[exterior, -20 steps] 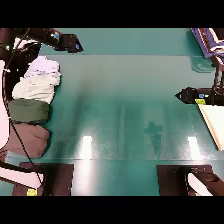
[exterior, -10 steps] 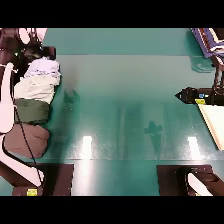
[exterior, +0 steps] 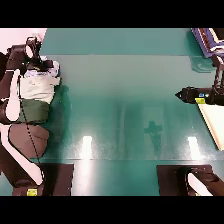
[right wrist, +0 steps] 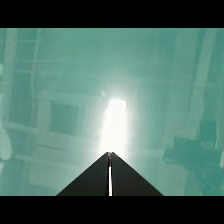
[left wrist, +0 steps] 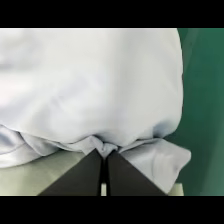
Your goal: Fold the shirts.
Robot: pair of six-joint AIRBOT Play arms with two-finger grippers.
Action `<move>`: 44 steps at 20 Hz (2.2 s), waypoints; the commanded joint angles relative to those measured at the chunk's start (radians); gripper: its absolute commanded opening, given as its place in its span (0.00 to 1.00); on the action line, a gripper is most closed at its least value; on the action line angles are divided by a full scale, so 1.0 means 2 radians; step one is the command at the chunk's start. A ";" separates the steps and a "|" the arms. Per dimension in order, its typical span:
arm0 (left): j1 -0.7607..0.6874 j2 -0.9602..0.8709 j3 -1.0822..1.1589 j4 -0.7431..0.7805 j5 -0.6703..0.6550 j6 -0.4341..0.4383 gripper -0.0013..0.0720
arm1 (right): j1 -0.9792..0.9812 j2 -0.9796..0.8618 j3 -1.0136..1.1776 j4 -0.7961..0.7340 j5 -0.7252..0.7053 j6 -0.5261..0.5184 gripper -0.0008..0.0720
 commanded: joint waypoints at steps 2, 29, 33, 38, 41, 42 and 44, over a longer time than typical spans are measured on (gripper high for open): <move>0.000 0.024 0.040 -0.045 -0.012 0.003 0.04 | 0.000 0.000 0.018 0.000 -0.013 0.000 0.03; -0.286 0.389 -0.093 -0.021 -0.063 0.071 0.04 | -0.051 0.000 0.263 -0.013 0.005 -0.001 0.03; -0.198 0.389 -0.225 -0.023 -0.081 0.066 0.04 | -0.047 -0.001 0.191 -0.013 0.050 -0.001 0.04; -0.149 0.389 -0.318 -0.021 -0.041 0.066 0.04 | 0.022 -0.071 0.084 0.016 0.083 -0.001 0.64; -0.148 0.388 -0.319 -0.019 -0.033 0.087 0.04 | 0.064 -0.147 0.041 0.043 0.023 -0.001 0.64; -0.148 0.388 -0.319 -0.019 -0.033 0.089 0.04 | 0.073 -0.180 0.041 0.052 0.010 -0.003 0.64; -0.148 0.388 -0.319 -0.019 -0.034 0.089 0.04 | 0.089 -0.250 0.055 0.076 -0.005 -0.019 0.64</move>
